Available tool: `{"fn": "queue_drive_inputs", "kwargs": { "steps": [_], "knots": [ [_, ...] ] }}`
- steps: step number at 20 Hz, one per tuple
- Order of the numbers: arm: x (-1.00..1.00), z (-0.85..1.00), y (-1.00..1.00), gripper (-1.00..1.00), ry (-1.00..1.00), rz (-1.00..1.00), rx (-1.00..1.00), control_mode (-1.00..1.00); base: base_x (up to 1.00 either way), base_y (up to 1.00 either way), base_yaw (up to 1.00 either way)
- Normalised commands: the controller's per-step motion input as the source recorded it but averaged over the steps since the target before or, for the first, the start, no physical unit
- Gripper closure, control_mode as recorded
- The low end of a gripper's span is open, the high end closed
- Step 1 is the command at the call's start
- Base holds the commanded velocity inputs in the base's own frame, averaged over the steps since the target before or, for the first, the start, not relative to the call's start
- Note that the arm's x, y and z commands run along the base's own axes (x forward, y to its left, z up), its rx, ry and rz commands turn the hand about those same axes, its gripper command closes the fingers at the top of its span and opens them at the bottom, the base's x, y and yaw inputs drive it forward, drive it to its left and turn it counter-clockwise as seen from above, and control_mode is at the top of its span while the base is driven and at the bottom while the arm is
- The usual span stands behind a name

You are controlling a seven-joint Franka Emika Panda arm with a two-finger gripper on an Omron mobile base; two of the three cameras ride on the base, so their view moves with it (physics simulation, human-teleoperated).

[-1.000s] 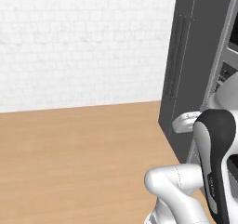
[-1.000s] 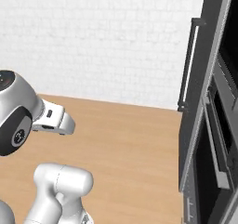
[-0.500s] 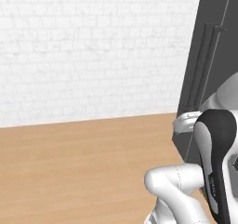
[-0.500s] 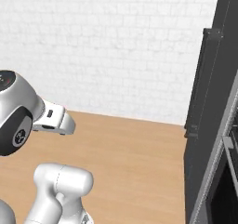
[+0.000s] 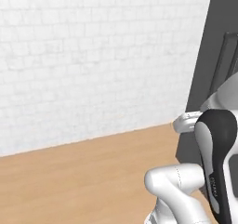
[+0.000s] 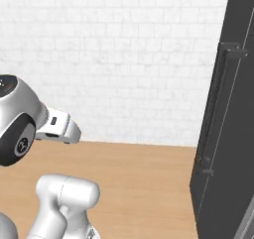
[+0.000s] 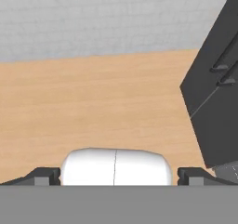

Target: Navigate to the fridge.

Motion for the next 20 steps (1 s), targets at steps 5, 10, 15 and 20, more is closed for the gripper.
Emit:
{"fn": "queue_drive_inputs", "kwargs": {
  "steps": [5, 10, 15, 20],
  "knots": [
    [0.0, 0.0, 0.0, -1.0, 0.0, 0.0, 0.0, 1.0, 0.79, 0.59, -0.67],
    [0.0, 0.0, 0.0, -1.0, 0.0, 0.0, 0.0, 1.0, 0.65, 0.65, -0.73],
    [0.0, 0.0, 0.0, -1.0, 0.0, 0.0, 0.0, 1.0, 0.63, 0.63, -0.74],
    [0.0, 0.0, 0.0, -1.0, 0.0, 0.0, 0.0, 1.0, 0.64, 0.63, -0.73]
  ]
}}
